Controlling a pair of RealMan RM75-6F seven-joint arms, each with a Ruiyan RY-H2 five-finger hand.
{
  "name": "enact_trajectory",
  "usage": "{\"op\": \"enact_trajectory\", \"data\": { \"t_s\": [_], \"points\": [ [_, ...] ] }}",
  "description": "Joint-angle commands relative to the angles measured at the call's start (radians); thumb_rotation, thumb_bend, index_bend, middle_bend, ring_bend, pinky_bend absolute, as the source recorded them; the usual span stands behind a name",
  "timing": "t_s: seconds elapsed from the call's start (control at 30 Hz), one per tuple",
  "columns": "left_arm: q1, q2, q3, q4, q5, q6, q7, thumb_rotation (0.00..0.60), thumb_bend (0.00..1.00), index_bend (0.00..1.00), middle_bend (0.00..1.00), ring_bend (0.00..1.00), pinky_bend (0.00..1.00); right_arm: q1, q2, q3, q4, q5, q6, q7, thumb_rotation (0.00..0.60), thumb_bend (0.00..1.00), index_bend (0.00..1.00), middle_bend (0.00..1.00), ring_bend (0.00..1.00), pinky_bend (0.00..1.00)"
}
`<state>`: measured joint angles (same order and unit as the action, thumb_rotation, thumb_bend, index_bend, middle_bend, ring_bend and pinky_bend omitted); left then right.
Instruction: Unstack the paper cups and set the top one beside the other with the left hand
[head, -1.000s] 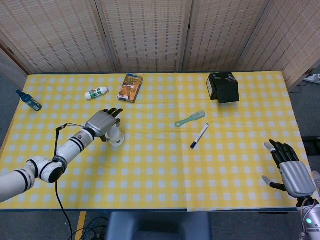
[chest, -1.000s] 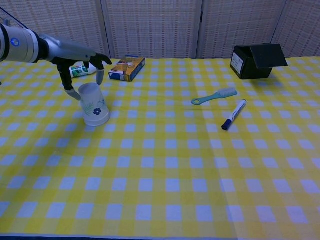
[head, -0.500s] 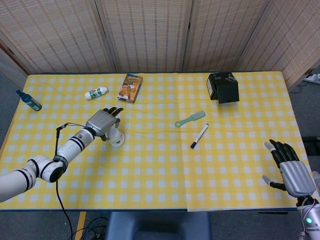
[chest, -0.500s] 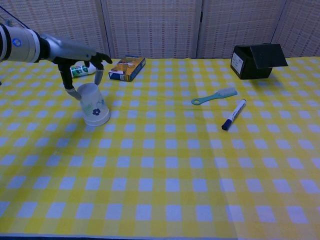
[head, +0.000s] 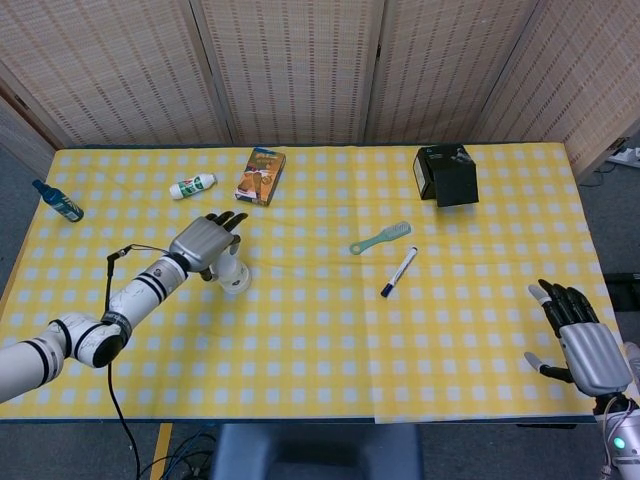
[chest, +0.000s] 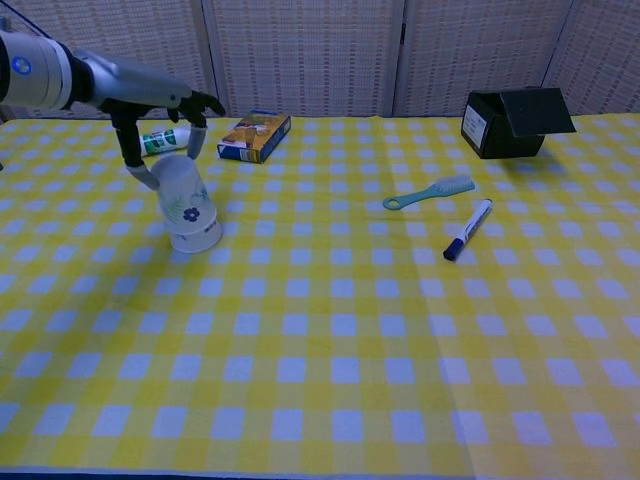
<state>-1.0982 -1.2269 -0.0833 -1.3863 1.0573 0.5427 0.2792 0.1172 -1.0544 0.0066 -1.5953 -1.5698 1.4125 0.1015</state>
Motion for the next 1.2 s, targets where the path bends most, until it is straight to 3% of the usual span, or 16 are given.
{"op": "enact_trajectory", "data": {
  "t_s": [0.03, 0.37, 0.57, 0.8, 1.2],
  "points": [
    [-0.010, 0.036, 0.004, -0.049, -0.036, 0.019, 0.041, 0.600, 0.20, 0.47, 0.00, 0.00, 0.22, -0.002, 0.002, -0.002, -0.001, -0.007, 0.006, 0.004, 0.600, 0.21, 0.02, 0.00, 0.00, 0.00],
    [-0.061, 0.208, 0.033, -0.309, -0.222, 0.107, 0.214, 0.600, 0.20, 0.47, 0.00, 0.00, 0.22, -0.011, 0.008, -0.011, -0.001, -0.038, 0.034, 0.022, 0.600, 0.21, 0.02, 0.00, 0.00, 0.00],
    [-0.090, 0.282, 0.050, -0.400, -0.322, 0.156, 0.279, 0.600, 0.20, 0.47, 0.00, 0.00, 0.22, -0.011, 0.007, -0.014, -0.002, -0.043, 0.034, 0.017, 0.600, 0.21, 0.02, 0.00, 0.00, 0.00],
    [-0.094, 0.302, 0.050, -0.376, -0.335, 0.141, 0.259, 0.600, 0.20, 0.47, 0.00, 0.00, 0.22, -0.016, -0.004, -0.012, -0.012, -0.039, 0.041, -0.020, 0.600, 0.21, 0.02, 0.00, 0.00, 0.00],
    [-0.009, 0.246, 0.064, -0.230, -0.213, 0.101, 0.130, 0.600, 0.20, 0.47, 0.00, 0.00, 0.22, -0.012, -0.021, -0.008, -0.025, -0.016, 0.020, -0.072, 0.600, 0.21, 0.02, 0.00, 0.00, 0.00]
  ]
}}
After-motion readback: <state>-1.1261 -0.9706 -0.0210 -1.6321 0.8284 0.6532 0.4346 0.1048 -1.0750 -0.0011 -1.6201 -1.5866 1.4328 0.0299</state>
